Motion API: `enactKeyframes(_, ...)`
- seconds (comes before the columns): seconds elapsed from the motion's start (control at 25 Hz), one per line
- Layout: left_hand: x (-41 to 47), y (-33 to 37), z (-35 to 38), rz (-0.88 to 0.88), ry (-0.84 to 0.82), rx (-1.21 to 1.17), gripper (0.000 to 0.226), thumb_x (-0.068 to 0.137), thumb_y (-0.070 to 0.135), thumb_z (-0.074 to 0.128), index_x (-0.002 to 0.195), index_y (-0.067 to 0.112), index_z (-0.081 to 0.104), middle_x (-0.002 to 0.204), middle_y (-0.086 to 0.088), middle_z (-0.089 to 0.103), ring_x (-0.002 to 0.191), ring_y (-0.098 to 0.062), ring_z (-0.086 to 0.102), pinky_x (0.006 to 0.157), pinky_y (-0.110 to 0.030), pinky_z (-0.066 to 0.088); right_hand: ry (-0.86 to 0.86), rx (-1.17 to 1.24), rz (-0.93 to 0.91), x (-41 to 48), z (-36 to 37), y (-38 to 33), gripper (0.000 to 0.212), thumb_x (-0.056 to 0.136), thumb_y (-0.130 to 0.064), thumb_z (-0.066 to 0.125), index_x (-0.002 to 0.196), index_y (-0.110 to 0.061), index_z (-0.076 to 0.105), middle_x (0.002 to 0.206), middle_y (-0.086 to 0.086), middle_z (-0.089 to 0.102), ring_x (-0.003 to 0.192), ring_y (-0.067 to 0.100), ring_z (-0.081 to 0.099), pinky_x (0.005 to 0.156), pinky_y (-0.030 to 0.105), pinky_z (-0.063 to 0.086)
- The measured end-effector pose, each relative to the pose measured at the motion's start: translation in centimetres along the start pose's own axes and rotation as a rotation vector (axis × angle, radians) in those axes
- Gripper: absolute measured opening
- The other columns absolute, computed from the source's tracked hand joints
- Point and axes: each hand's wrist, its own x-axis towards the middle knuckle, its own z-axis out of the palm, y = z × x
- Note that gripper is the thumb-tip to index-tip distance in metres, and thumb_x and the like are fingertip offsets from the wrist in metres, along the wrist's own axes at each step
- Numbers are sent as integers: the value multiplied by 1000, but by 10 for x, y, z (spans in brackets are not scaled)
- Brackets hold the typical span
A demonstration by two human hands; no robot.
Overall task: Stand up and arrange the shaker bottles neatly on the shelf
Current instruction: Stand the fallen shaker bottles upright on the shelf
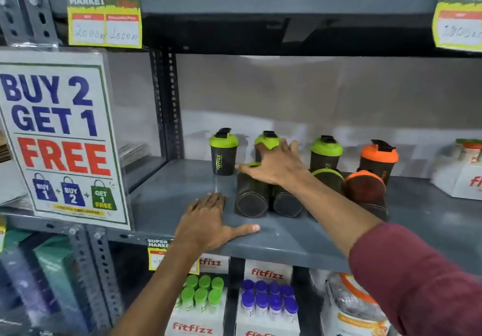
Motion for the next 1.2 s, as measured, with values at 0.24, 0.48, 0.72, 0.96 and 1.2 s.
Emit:
enactKeyframes(0.24,0,0,-2,16,3,58,137,52,107,26,156,18,27,164,1,26,151,-16,22,124,-42,18,-223,-71,-58,20,12,-29,71,79,-75,50,130,-27,56,132,13,59,129,35,45,102,45,29)
enactKeyframes(0.48,0,-2,4,2,54,50,132,52,107,27,154,22,32,163,3,31,150,-14,24,124,-42,19,-68,157,-122,23,26,-39,80,77,-64,65,141,-20,48,143,18,34,127,45,47,108,49,37)
enactKeyframes(0.72,-3,1,2,-45,102,8,132,53,105,35,152,18,35,162,-1,32,150,-16,26,124,-40,19,316,423,-144,23,36,-41,102,68,-62,76,151,-19,35,123,13,36,117,36,44,97,49,49)
enactKeyframes(0.96,-6,4,0,-107,121,13,133,54,104,37,149,12,38,162,-6,32,149,-23,29,124,-41,20,281,297,-149,15,28,-43,102,63,-69,77,145,-21,38,122,10,38,117,33,41,84,51,55)
enactKeyframes(1.2,-5,2,2,-100,121,36,137,53,105,33,153,11,34,164,-5,28,150,-21,26,125,-39,17,36,334,-264,27,-17,-32,60,81,-46,68,135,-23,55,114,7,41,111,30,55,96,35,46)
